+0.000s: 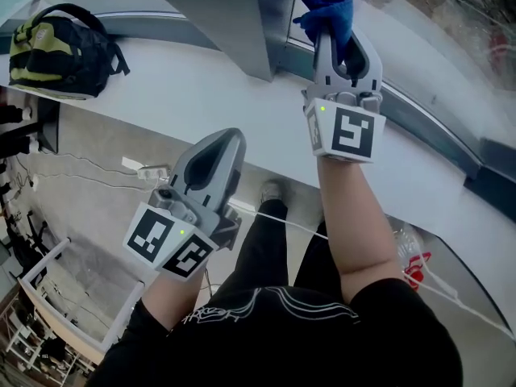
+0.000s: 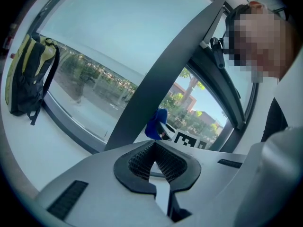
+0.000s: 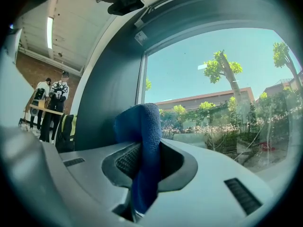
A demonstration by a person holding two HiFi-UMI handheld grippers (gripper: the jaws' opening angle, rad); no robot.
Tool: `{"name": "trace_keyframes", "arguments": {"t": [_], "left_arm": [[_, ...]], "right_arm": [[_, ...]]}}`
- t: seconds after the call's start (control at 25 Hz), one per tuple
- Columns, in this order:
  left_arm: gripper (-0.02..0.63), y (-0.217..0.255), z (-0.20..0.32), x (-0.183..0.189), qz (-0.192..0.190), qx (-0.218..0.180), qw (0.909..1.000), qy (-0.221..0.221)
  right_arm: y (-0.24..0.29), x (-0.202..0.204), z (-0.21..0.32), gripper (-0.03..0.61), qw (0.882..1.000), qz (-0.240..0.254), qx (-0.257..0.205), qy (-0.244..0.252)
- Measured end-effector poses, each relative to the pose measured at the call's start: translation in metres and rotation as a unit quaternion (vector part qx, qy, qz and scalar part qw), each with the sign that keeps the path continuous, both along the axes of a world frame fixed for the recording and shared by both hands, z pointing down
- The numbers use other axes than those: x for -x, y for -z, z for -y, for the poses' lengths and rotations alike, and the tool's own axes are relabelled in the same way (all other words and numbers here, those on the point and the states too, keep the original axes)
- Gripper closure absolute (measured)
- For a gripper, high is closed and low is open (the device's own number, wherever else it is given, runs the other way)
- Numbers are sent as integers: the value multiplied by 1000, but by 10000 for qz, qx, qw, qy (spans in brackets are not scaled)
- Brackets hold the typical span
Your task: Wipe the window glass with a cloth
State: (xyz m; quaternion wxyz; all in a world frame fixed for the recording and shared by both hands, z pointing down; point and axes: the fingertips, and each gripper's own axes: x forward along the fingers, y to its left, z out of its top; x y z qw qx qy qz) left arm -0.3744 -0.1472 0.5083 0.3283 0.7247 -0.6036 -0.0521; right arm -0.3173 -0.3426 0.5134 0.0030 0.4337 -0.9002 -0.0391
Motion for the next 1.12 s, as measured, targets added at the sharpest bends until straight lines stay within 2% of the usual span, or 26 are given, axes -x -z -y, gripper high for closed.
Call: {"name": "trace_keyframes", "arguments": {"t": [0.6,0.8,0.96,1.12], "left_arm": [[607,-7,25,-93,10,102,9986,-525],[607,-11,36,-139,-11,141,9971,-751],[607,-16,46,-181,-23,182,9959,-883],[607,-21,57,-224,-31,212,9943,-1043]], "right_arm": [[-28,-111,12,515,9984,-214,281,-438],[-25,-166,17,515,9980,-150,173,-586],[-32,-218,23,515,9966,-284,258,-728],[-33,-264,29,515,9960,-343,135,-810]]}}
